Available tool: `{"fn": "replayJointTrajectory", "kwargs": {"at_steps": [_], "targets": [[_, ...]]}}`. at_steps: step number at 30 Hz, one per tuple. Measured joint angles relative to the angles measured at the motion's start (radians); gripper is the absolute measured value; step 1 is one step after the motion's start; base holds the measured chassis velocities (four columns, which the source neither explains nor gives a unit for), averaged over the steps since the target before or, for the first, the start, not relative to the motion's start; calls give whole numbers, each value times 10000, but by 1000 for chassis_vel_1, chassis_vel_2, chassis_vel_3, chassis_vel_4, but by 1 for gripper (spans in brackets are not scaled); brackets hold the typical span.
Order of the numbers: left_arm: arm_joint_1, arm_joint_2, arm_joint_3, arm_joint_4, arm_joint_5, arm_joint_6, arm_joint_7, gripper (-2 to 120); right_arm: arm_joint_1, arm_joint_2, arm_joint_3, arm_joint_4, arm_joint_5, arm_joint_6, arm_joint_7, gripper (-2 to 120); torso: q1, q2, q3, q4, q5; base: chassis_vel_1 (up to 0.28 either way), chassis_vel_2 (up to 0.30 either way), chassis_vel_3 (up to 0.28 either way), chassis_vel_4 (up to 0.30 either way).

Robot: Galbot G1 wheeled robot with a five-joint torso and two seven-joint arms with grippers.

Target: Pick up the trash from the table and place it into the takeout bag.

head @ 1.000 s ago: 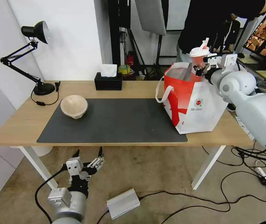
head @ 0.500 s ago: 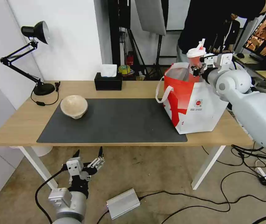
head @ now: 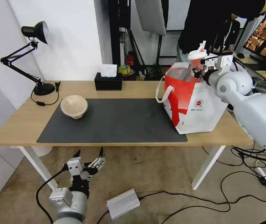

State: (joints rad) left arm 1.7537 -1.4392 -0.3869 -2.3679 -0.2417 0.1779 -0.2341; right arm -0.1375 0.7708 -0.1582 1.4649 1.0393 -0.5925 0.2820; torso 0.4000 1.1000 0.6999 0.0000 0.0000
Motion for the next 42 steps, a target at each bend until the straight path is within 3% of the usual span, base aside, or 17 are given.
{"fn": "replayJointTrajectory", "kwargs": {"at_steps": [5, 28, 42], "targets": [[-2, 8, -33, -7, 2, 0, -11, 100, -73, -108, -4, 186, 9, -13, -3, 11, 0, 0, 0, -1, 0, 0, 0, 0, 0], [66, -99, 149, -63, 194, -19, -54, 100, -78, -458, -53, 705, 77, -444, 102, 98, 0, 0, 1, 0, 0, 0, 0, 0, 0], [-13, -116, 258, 29, 284, -24, -62, 100, -55, -615, -31, 836, 62, -453, 95, 100, 0, 0, 0, -1, 0, 0, 0, 0, 0]]}}
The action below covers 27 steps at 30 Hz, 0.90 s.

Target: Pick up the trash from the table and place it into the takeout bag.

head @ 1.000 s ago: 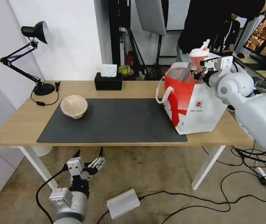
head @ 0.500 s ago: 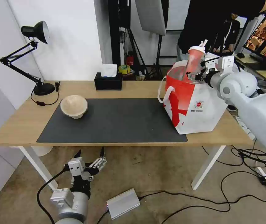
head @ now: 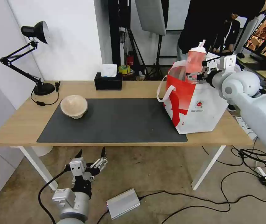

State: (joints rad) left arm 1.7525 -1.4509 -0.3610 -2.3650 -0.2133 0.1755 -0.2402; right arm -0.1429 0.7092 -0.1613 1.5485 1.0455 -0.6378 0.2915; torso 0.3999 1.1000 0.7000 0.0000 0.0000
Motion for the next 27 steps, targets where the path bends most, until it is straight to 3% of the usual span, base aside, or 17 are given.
{"fn": "replayJointTrajectory", "kwargs": {"at_steps": [17, 27], "targets": [[-23, -11, 9, 28, 54, -7, -5, 100, 90, -233, 123, 369, 187, -157, 233, 100, 0, 0, 1, 0, 0, 0, 0, 0, 0], [-77, -8, 36, 71, 52, -7, -5, 100, -132, -606, 703, 1296, 501, -174, 622, 100, 0, 0, 0, 0, 0, 0, 0, 0, 0]]}}
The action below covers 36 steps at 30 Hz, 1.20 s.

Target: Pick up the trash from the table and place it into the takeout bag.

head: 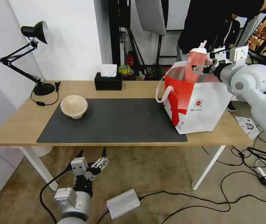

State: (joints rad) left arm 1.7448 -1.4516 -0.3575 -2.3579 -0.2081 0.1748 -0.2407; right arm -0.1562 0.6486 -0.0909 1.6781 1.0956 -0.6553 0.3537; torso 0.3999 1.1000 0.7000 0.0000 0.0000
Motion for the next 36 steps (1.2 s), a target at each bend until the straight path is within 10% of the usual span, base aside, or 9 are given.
{"fn": "replayJointTrajectory", "kwargs": {"at_steps": [8, 36], "targets": [[24, 1, -23, -37, -8, 0, -1, 100, -321, -166, 331, 754, 428, 425, 462, 100, 0, 0, 0, 0, 0, 0, 0, 0, 0], [218, -223, -311, -234, 23, -55, 2, 100, -5450, 941, 1000, 4471, -3122, 7944, 1935, 100, 0, 0, 0, 1, -1, 0, 0, 0, 0]]}}
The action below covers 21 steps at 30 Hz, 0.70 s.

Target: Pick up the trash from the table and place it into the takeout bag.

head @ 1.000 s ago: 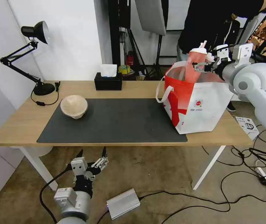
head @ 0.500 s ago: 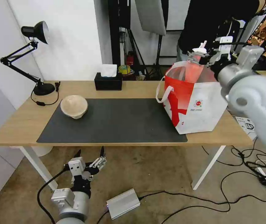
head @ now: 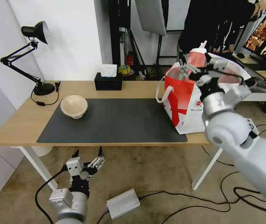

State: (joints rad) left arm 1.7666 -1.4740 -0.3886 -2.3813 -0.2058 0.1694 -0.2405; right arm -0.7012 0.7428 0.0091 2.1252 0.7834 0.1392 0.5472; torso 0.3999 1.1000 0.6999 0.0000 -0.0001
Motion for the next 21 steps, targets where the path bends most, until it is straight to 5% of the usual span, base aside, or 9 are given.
{"fn": "replayJointTrajectory", "kwargs": {"at_steps": [21], "targets": [[49, -40, -105, -46, 5, -41, -2, 100, -2310, 357, -454, 1195, -1696, 859, 4, 100, -1, 0, 0, 0, 1, 0, 0, 0, 0]]}}
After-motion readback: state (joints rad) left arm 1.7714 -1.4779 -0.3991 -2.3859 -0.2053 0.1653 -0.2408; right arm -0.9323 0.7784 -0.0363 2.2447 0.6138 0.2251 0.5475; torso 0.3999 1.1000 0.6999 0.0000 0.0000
